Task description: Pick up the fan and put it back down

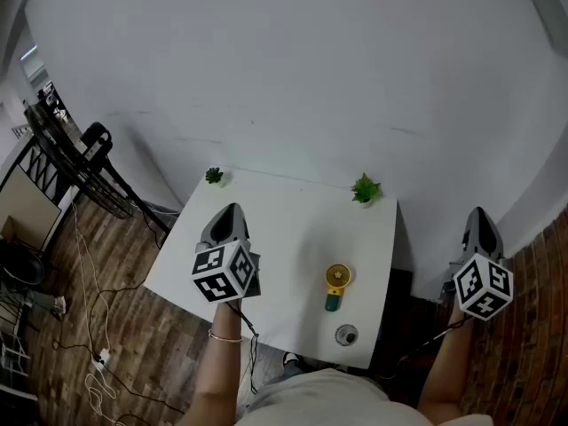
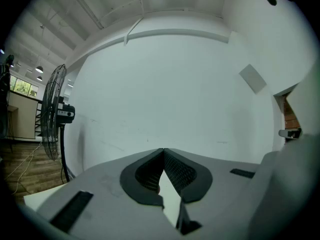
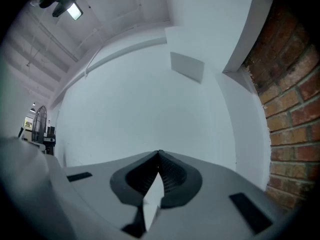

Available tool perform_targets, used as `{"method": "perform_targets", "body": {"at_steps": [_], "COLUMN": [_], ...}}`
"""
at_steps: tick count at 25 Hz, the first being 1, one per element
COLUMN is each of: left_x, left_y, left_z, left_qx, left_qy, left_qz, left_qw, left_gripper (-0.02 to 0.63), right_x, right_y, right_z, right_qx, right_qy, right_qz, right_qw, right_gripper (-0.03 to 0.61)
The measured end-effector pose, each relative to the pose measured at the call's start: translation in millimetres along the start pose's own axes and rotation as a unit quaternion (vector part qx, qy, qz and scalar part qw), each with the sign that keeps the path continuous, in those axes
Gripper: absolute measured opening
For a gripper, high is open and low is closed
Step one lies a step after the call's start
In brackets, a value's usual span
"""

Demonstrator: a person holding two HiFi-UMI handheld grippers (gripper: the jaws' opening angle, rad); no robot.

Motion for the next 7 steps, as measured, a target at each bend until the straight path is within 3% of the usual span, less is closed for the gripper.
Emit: {"method": "perform_targets", "body": {"at_steps": [7], "left_x": [-5.7], "left_y": [-5.5], "left_z": [3.4], "left_qx": [-0.001], "left_qy": [-0.005], "left_qz": [-0.004], "left_qw": [1.0], "left_gripper": [0.011], "right_x": [-4.1], "right_y": [-3.5], "right_z": [4.3], "right_qx": [0.006], "right_qy": [-0.006], "right_qz": [-0.004], "right_qw": [1.0], "right_gripper": [0.0]}}
Point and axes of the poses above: the fingertips, and each gripper's own axes: x forward along the fingers, y to its right, z out of its underside, the point moved 4 cm from there along -x, backward along the fingers, and after that the axes turned 9 degrees about -x, right-handed, at the moved point
